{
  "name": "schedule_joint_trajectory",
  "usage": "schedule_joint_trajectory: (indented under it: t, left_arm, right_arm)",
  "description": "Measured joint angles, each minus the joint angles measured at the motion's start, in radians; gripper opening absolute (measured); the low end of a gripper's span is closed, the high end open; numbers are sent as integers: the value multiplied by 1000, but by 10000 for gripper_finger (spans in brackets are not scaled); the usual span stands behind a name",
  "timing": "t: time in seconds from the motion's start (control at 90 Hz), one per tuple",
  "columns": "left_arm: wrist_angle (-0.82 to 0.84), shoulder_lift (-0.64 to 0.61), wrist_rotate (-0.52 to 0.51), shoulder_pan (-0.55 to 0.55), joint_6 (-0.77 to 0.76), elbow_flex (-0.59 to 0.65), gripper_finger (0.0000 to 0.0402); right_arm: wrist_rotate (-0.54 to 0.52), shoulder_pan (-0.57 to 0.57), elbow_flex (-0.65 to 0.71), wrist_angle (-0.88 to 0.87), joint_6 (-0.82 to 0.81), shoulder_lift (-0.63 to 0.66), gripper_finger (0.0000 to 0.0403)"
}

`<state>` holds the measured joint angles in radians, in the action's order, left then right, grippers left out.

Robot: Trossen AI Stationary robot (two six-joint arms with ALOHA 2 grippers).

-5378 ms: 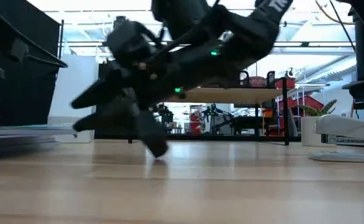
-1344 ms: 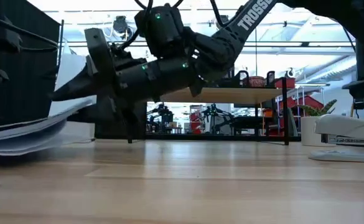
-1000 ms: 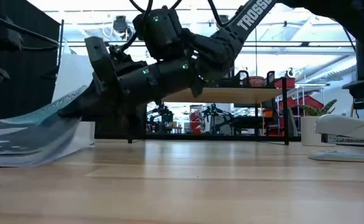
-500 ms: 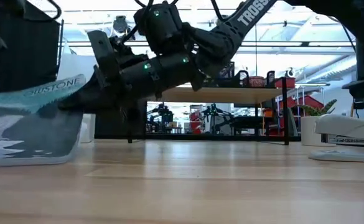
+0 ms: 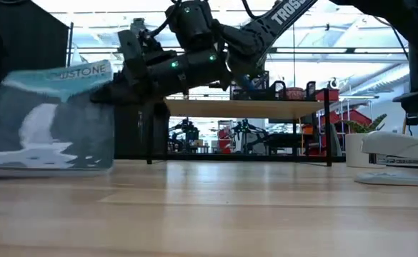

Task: Stock shelves
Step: Put the blue book into the white bookshelf

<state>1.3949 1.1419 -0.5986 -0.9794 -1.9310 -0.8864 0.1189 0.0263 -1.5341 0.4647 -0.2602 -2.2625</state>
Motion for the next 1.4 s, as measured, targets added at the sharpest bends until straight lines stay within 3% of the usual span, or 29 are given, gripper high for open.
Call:
schedule_joint_trajectory:
  t: [0.244,0.578,1.0,1.144,1.4]
  left_arm:
    - [19,1,11,-32,-103,22,199]
    - [31,3,-40,-38,-76,31,199]
    - [6,3,-288,-37,-12,32,199]
    - [-118,2,-366,-37,127,32,199]
    - [-341,2,-377,-22,424,32,197]
  right_arm:
    - [11,6,0,32,47,29,0]
    - [14,-9,0,35,63,37,0]
    - [18,-31,0,63,119,86,0]
    - [19,-34,0,61,131,101,0]
    - [41,-36,1,61,131,102,0]
